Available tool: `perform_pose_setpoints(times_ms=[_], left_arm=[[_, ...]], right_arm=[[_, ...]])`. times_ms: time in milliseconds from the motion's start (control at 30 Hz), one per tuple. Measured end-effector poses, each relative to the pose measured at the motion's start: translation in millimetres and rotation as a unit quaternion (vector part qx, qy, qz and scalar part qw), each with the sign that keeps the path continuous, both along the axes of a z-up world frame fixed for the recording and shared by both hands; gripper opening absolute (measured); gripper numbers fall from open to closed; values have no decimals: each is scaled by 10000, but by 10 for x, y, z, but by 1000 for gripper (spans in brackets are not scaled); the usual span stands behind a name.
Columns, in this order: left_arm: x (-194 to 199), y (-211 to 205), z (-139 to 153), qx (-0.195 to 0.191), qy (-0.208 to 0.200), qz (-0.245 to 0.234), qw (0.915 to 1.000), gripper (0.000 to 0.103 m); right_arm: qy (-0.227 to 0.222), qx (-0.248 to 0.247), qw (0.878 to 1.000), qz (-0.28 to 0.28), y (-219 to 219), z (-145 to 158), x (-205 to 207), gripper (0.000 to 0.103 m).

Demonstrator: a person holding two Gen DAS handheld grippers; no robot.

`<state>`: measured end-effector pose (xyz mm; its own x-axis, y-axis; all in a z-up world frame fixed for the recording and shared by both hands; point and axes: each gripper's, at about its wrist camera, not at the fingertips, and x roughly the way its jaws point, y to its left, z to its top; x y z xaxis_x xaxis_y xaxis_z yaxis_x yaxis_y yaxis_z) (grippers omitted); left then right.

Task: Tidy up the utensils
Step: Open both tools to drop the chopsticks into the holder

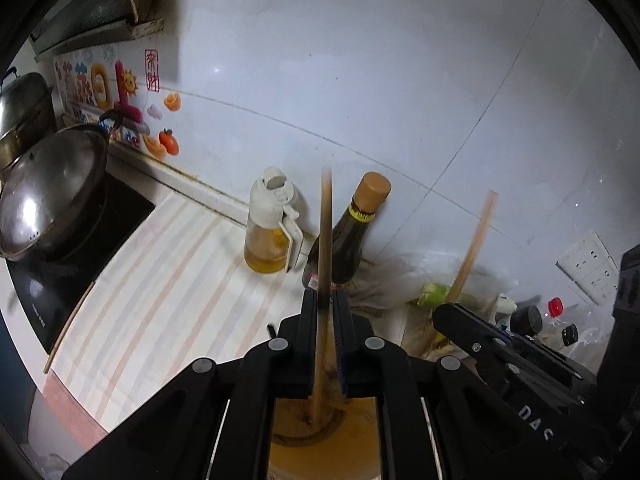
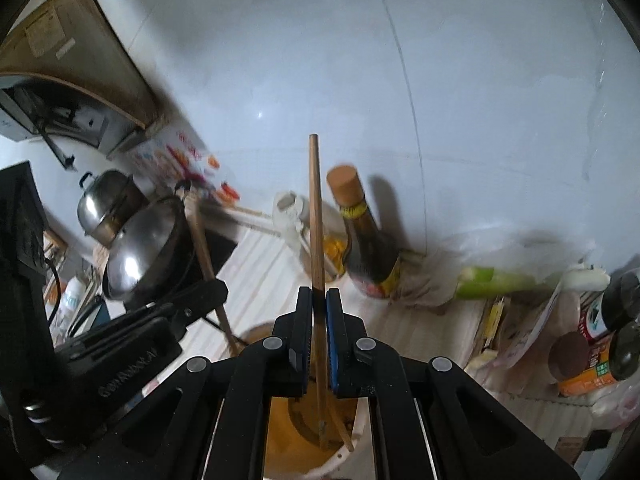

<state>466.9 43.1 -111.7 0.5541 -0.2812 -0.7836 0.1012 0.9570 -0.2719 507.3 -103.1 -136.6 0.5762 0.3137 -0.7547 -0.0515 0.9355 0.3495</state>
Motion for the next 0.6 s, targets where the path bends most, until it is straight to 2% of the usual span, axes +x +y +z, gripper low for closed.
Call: perform_pose_setpoints(times_ms=[133, 200, 233, 267, 400, 467, 500, 600], left_arm=[[-87, 68, 58, 38, 63, 47, 10000, 10], [-169, 105, 116, 277, -15, 146, 9995, 29], [-211, 129, 133, 365, -50, 209, 9991, 54], [-276, 158, 161, 460, -115, 312, 9984, 73], [-494, 222, 213, 771, -273, 487, 9955, 79], [-651, 249, 216, 839, -350, 549, 9944, 98], [-705, 254, 218, 841, -387, 562, 9941, 103], [-950, 231, 195, 994, -567, 648, 9913, 103]], right_arm=[[126, -2, 9999, 35, -33, -4, -40, 9], [108, 51, 9999, -8, -82, 40, -84, 18], [104, 42, 9999, -47, -110, 66, -112, 20], [99, 65, 9999, -79, -143, 95, -144, 22], [85, 60, 9998, -191, -277, 212, -292, 37], [31, -8, 9995, -304, -382, 252, -429, 40], [17, -49, 9993, -372, -435, 261, -489, 46], [53, -163, 9978, -645, -640, 220, -772, 58]])
